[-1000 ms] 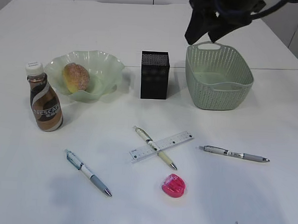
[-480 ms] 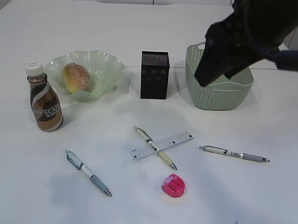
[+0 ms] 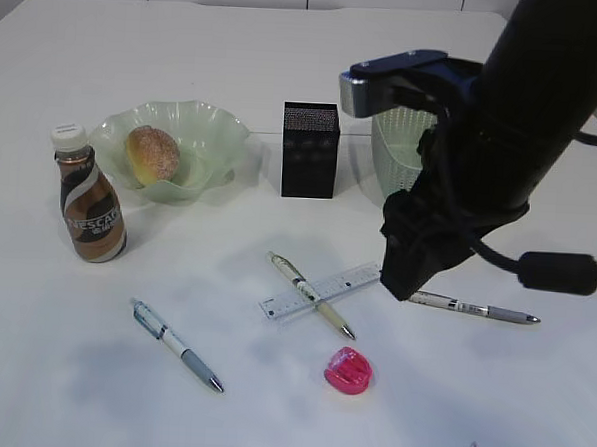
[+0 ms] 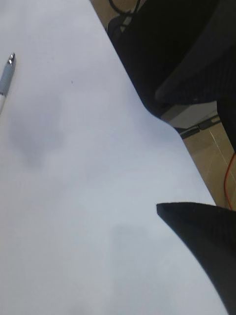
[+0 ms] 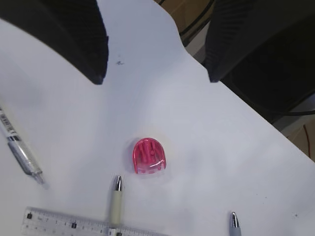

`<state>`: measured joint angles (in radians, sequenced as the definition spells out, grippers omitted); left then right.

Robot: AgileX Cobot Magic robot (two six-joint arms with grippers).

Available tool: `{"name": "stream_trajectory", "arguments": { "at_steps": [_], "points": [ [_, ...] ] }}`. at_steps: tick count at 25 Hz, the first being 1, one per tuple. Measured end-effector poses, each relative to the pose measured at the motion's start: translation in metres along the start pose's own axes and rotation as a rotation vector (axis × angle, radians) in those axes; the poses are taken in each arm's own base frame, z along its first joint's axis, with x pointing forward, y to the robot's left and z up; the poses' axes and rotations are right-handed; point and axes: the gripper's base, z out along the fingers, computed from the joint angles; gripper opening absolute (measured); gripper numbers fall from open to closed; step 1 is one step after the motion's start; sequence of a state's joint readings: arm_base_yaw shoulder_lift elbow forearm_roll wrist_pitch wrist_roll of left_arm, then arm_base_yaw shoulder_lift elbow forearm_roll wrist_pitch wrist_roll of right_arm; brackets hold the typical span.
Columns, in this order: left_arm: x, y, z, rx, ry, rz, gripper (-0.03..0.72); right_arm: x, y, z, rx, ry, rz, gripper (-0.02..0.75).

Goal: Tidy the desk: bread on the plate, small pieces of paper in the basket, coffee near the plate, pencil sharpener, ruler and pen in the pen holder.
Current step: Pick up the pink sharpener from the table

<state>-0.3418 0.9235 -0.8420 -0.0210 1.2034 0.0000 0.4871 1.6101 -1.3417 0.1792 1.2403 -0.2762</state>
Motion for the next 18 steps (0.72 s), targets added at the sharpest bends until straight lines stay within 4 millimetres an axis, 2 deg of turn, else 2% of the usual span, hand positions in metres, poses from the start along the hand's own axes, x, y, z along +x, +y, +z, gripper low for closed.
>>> {"name": "stream_trajectory", "arguments": {
  "at_steps": [5,10,18],
  "points": [
    [0.002,0.01,-0.001,-0.11,0.025,-0.032,0.442,-0.009,-0.005,0.031,-0.018,0.08,0.009,0.492],
    [0.003,0.018,-0.001,-0.144,0.027,-0.084,0.442,-0.017,0.0,0.063,-0.037,0.161,-0.012,0.492],
    [0.003,0.024,-0.001,-0.149,0.021,-0.143,0.436,-0.027,0.0,0.094,-0.032,0.165,-0.019,0.492]
  ]
}}
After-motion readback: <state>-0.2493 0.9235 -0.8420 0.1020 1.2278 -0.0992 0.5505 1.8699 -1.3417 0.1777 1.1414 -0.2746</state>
